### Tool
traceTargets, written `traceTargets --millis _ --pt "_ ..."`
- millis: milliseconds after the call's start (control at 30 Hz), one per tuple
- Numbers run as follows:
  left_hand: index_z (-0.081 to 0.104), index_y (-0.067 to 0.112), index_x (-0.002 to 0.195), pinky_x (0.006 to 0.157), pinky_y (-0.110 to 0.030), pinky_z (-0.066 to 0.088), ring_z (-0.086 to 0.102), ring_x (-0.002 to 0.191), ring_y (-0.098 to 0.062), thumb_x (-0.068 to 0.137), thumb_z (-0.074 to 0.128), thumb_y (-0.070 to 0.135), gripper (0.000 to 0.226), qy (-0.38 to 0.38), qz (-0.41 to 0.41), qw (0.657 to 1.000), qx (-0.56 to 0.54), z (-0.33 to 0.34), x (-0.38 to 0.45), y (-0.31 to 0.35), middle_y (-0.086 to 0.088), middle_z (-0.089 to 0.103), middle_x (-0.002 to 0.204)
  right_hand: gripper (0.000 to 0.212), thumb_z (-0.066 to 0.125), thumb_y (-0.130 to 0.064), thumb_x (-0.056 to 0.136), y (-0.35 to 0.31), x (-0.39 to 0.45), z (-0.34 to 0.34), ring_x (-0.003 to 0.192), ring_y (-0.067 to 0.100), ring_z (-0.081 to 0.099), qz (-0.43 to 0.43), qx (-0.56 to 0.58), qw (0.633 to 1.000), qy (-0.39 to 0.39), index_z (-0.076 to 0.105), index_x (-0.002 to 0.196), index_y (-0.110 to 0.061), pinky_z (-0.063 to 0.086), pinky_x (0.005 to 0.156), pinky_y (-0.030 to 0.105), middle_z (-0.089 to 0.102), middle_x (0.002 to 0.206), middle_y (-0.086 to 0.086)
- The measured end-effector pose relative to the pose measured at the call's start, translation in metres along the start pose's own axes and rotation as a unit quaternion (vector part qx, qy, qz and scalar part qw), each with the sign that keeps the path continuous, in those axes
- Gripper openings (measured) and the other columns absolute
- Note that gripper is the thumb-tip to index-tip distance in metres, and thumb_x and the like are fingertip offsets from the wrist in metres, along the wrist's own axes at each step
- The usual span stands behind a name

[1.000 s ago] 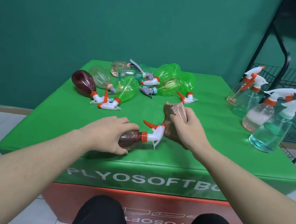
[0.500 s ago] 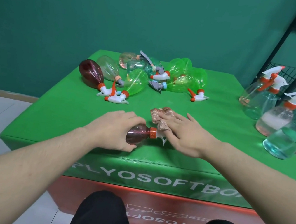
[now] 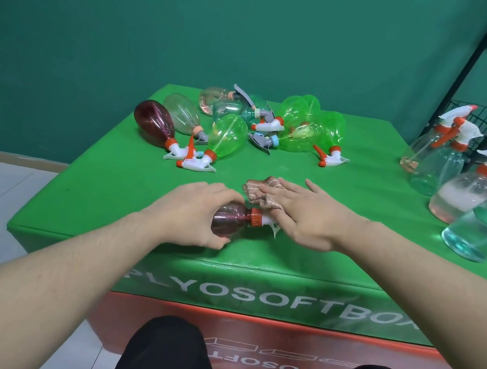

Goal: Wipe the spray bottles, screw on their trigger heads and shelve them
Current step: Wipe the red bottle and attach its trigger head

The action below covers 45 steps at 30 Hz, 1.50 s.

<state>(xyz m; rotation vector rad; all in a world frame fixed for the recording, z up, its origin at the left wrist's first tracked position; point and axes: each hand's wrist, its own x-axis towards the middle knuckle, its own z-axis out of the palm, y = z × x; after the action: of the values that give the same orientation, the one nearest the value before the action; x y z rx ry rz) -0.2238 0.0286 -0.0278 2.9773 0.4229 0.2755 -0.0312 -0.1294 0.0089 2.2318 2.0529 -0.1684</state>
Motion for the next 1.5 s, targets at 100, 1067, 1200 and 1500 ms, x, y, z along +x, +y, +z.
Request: traceTargets --millis 100,1067,1200,1500 --pt "0.049 0.037 0.140 0.102 -0.037 0.048 0.057 0.115 -0.014 0.075 0.078 0.056 0.074 -0.003 -0.002 1.000 -0.010 0.000 0.002 -0.002 0.012 0.060 0.128 0.055 0.013 -0.041 0.107 0.005 -0.019 0.000 0.154 0.004 0.002 0.018 -0.005 1.000 0.004 0.013 0.162 -0.030 -0.002 0.126 0.048 0.009 0.166 -0.017" --pt "0.052 0.039 0.140 0.100 -0.037 0.050 0.059 0.113 -0.015 0.072 0.081 0.054 0.075 0.001 -0.037 0.999 -0.034 0.003 0.004 -0.003 0.012 0.062 0.127 0.054 0.013 -0.038 0.108 -0.007 -0.002 0.021 0.155 0.008 -0.003 0.059 0.064 0.994 0.072 0.011 0.162 -0.028 -0.002 0.126 0.048 0.005 0.169 -0.008" --pt "0.052 0.040 0.139 0.099 -0.035 0.050 0.060 0.111 -0.013 0.073 0.083 0.053 0.074 -0.009 -0.044 0.998 -0.044 0.000 0.007 -0.002 0.013 0.062 0.127 0.062 0.008 -0.041 0.103 -0.012 -0.026 0.034 0.155 0.008 0.000 0.064 0.037 0.993 0.092 0.008 0.162 -0.023 -0.002 0.127 0.043 0.006 0.169 -0.005" --pt "0.051 0.038 0.142 0.101 -0.035 0.050 0.060 0.114 -0.015 0.071 0.082 0.053 0.079 -0.018 -0.055 0.998 -0.031 -0.001 0.011 0.000 0.012 0.062 0.130 0.079 -0.002 -0.047 0.089 -0.041 -0.050 0.045 0.156 0.015 0.007 0.067 -0.014 0.992 0.107 0.019 0.161 -0.023 0.001 0.127 0.048 0.014 0.168 -0.004"
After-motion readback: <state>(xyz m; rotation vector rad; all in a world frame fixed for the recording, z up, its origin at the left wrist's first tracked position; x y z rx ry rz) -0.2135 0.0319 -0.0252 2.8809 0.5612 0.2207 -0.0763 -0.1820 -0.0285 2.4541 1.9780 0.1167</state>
